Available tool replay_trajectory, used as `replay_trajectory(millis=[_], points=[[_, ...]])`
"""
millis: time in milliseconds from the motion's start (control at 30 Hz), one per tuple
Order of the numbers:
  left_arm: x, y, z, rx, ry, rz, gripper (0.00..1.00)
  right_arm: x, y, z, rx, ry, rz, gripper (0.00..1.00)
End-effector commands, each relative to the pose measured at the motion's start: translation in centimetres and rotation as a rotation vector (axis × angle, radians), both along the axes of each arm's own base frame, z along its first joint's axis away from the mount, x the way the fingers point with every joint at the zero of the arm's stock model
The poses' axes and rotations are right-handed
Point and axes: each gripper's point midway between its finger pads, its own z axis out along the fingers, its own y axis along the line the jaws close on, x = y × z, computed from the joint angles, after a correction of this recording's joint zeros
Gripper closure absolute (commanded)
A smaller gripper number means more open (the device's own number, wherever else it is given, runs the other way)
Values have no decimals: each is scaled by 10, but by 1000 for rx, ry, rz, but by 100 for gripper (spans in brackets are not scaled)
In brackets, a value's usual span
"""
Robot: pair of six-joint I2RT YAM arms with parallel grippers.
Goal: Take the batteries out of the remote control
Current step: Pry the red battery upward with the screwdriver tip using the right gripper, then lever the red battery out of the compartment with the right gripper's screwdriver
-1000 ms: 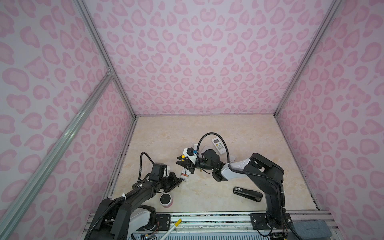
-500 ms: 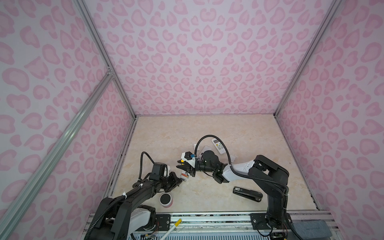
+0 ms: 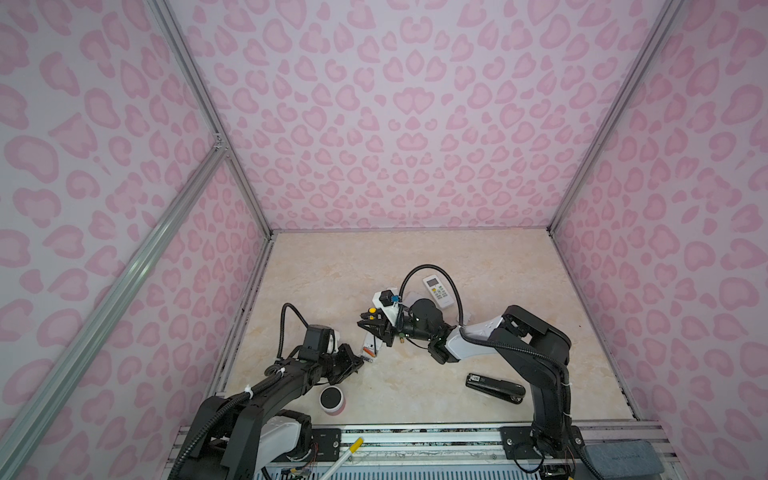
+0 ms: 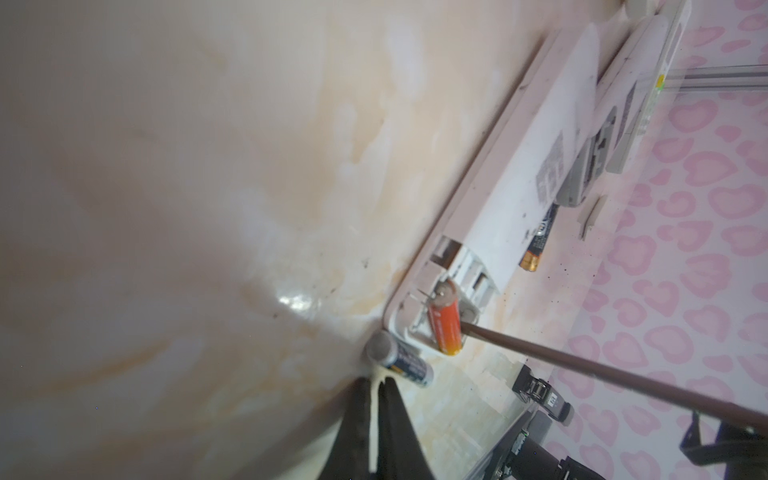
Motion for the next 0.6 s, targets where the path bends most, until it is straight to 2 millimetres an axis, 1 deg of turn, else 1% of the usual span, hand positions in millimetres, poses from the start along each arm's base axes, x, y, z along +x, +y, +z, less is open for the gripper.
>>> replay_trajectory(millis=[0,67,233,333,567], points=[[-1,3,-3,25,6,0,88,0,2,-1,-29,-45,-11,100],[-1,3,-2,23,6,2,89,2,3,0,-36,-52,-28,100],[0,3,2,20,-10,6,88,15,1,11,-21,-42,-107,100],[2,5,5,23,-25,14,88,19,3,17,-18,-47,-118,100],[-1,5,2,22,-19,20,88,22,11,10,-17,-37,-102,100]])
